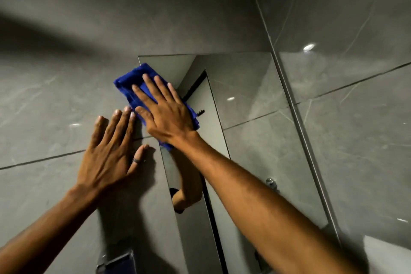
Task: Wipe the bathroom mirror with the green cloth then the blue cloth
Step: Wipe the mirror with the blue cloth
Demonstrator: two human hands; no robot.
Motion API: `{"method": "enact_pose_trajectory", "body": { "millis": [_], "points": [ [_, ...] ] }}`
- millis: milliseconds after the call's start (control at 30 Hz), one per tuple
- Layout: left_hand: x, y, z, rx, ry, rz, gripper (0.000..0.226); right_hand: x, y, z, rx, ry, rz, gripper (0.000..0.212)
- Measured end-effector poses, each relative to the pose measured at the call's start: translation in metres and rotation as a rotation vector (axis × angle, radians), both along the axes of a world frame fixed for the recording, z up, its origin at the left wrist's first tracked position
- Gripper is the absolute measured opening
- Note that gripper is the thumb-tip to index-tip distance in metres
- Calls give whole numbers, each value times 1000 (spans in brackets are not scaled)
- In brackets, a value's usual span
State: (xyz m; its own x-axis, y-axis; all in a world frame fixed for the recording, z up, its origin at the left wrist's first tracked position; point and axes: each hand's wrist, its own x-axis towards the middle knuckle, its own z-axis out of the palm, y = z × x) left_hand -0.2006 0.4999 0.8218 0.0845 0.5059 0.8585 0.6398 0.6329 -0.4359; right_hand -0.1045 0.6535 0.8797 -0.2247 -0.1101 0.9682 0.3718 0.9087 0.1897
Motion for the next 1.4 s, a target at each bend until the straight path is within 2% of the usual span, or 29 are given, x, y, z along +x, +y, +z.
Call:
{"method": "enact_pose_trajectory", "body": {
  "millis": [100,267,433,533,700,867,900,967,1067,1133,1200,1267,1333,1400],
  "points": [
    [-1,-1,0,8,11,1,84,19,34,42,-69,22,34,58],
    [-1,2,-2,28,47,-3,82,81,132,65,-371,218,32,59],
    [-3,4,-1,50,97,7,83,147,233,28,-689,426,9,60],
    [-4,6,0,60,109,16,83,160,259,-11,-732,528,39,56],
    [-5,5,0,39,80,27,83,128,211,-70,-659,598,84,49],
    [-3,1,1,-14,22,-18,81,49,81,-109,-387,399,299,48],
    [-1,0,3,-33,-6,-33,81,34,55,-114,-389,368,353,44],
    [6,-8,5,-65,-117,-96,80,20,5,-128,-547,355,530,39],
    [26,-25,5,-170,-403,-255,75,22,-49,-151,-1000,514,996,34],
    [43,-46,-16,-189,-668,-474,63,36,-74,-173,-1340,660,1350,21],
    [60,-74,-48,-145,-905,-706,57,54,-97,-199,-1565,590,1715,23],
    [79,-90,-90,-76,-977,-873,55,76,-117,-231,-1684,520,1843,28],
    [98,-113,-153,-32,-1106,-987,57,93,-145,-271,-1757,545,1902,39],
    [114,-136,-229,29,-1388,-1028,62,107,-177,-316,-1790,531,1835,63]
  ]
}}
